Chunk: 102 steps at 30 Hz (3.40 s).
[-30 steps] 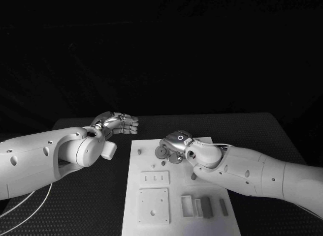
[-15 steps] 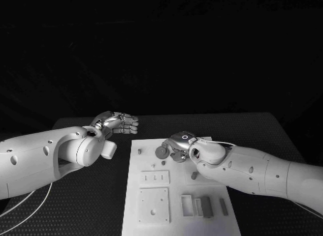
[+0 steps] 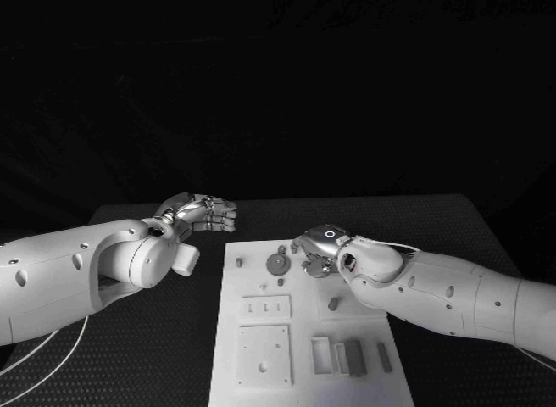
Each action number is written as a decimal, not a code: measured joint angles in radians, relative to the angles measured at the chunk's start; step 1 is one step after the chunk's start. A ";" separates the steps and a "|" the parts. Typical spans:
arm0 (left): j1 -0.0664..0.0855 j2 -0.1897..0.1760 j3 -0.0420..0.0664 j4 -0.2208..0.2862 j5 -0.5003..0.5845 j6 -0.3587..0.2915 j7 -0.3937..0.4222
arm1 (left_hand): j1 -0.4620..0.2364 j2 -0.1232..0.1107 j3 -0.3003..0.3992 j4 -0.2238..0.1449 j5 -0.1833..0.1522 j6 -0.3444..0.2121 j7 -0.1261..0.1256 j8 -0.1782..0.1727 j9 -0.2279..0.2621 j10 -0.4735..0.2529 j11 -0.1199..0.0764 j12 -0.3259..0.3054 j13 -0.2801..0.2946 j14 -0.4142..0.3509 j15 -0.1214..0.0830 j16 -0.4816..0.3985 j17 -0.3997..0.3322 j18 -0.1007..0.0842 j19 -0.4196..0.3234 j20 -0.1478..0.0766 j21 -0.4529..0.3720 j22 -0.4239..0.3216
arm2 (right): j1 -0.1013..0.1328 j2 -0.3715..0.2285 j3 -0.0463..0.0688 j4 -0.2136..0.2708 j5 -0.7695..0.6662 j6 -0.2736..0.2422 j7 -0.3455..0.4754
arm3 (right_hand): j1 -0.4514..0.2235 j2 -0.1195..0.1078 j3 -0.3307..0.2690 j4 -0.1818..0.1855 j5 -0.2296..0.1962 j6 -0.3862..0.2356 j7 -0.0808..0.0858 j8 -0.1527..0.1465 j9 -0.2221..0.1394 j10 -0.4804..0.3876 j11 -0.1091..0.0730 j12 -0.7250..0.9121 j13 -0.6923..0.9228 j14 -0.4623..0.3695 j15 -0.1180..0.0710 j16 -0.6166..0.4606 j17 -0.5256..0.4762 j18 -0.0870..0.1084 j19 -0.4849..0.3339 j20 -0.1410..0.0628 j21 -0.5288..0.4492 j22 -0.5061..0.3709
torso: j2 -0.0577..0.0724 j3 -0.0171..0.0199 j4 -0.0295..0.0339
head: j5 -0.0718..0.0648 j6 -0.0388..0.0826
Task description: Assemble the parts on the task board
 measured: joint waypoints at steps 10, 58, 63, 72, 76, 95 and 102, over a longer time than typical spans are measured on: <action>0.000 0.001 0.000 -0.032 0.000 0.004 0.002 | 0.000 0.000 0.000 0.000 0.000 0.000 0.000 0.000 0.000 0.000 0.000 -0.004 0.001 0.000 0.000 0.000 0.002 0.000 0.000 0.000 -0.004 0.000 | 0.033 -0.114 0.039 0.065 0.125 -0.093 0.058 | -0.028 -0.051 0.013 0.007 0.000 0.001 -0.001 0.006 0.000 0.007 0.007 0.004 -0.005 0.007 0.007 0.000 -0.003 0.000 0.008 0.006 0.007 0.000 | -0.002 0.0015 -0.0012 | -0.006 0.013; -0.006 0.010 -0.003 -0.073 -0.047 0.111 0.024 | 0.000 0.000 -0.002 0.002 0.000 0.020 -0.012 0.006 0.004 0.043 -0.014 0.009 0.017 0.021 -0.007 0.000 0.027 0.017 0.015 -0.003 -0.004 0.014 | -0.035 -0.260 0.040 -0.084 0.459 0.042 0.325 | -0.038 -0.123 -0.062 0.037 0.000 0.009 -0.009 0.023 0.008 0.002 0.002 0.015 -0.010 -0.008 0.015 0.008 -0.006 0.000 0.002 0.005 0.007 0.000 | -0.015 0.0203 -0.0222 | -0.027 0.004; -0.006 0.010 -0.003 -0.073 -0.047 0.111 0.023 | 0.000 0.000 -0.002 0.002 0.000 0.020 -0.012 0.006 0.003 0.043 -0.014 0.009 0.017 0.020 -0.006 0.000 0.028 0.016 0.015 -0.003 -0.004 0.015 | -0.041 -0.251 0.039 -0.089 0.460 0.045 0.327 | -0.029 -0.112 -0.065 0.034 0.000 0.013 -0.012 0.033 0.012 0.002 0.002 0.016 -0.011 -0.008 0.015 0.012 -0.006 0.000 0.002 0.005 0.007 0.000 | -0.015 0.0198 -0.0223 | -0.027 0.001; -0.006 0.010 -0.003 -0.073 -0.048 0.111 0.022 | 0.000 0.000 -0.002 0.002 0.000 0.016 -0.009 0.006 0.003 0.043 -0.014 0.004 0.018 0.020 -0.006 -0.004 0.028 0.015 0.015 -0.003 -0.004 0.015 | -0.047 -0.239 0.039 -0.102 0.460 0.045 0.328 | -0.036 -0.060 -0.071 0.035 0.000 0.013 -0.013 0.061 0.026 0.002 0.002 0.023 -0.015 -0.009 0.003 0.014 -0.006 0.000 0.000 0.007 0.011 0.000 | -0.016 0.0191 -0.0213 | -0.015 -0.003; -0.006 0.009 -0.003 -0.073 -0.048 0.111 0.022 | 0.000 0.000 -0.002 0.002 0.000 0.016 -0.009 0.006 0.003 0.043 -0.014 0.004 0.018 0.020 -0.006 -0.004 0.028 0.015 0.015 -0.003 -0.004 0.015 | -0.048 -0.237 0.040 -0.107 0.459 0.045 0.328 | -0.039 -0.055 -0.071 0.034 0.000 0.013 -0.013 0.066 0.030 0.002 0.002 0.023 -0.017 -0.009 -0.006 0.014 -0.006 0.000 0.000 0.007 0.011 0.000 | -0.016 0.0190 -0.0215 | -0.015 -0.004; -0.006 0.008 -0.003 -0.073 -0.049 0.111 0.020 | 0.000 0.000 -0.005 0.005 0.000 0.016 -0.009 0.006 0.002 0.043 -0.014 0.004 0.019 0.017 -0.003 -0.005 0.029 0.009 0.011 0.000 -0.004 0.016 | -0.052 -0.227 0.039 -0.116 0.456 0.045 0.327 | -0.046 -0.025 -0.076 0.035 0.000 0.022 -0.021 0.088 0.046 0.013 -0.010 0.023 -0.020 -0.007 -0.019 0.018 -0.008 0.001 0.000 0.007 0.015 0.000 | -0.016 0.0190 -0.0225 | -0.019 -0.010; -0.006 0.008 -0.003 -0.073 -0.049 0.111 0.020 | 0.000 0.000 -0.005 0.005 0.000 0.016 -0.009 0.006 0.002 0.039 -0.010 0.004 0.019 0.017 -0.003 -0.005 0.030 0.009 0.011 0.000 -0.004 0.016 | -0.053 -0.226 0.039 -0.116 0.454 0.045 0.326 | -0.047 0.000 -0.079 0.032 0.000 0.025 -0.025 0.101 0.057 0.018 -0.015 0.023 -0.021 -0.001 -0.025 0.018 -0.009 0.002 0.002 0.005 0.015 0.000 | -0.016 0.0186 -0.0229 | -0.020 -0.013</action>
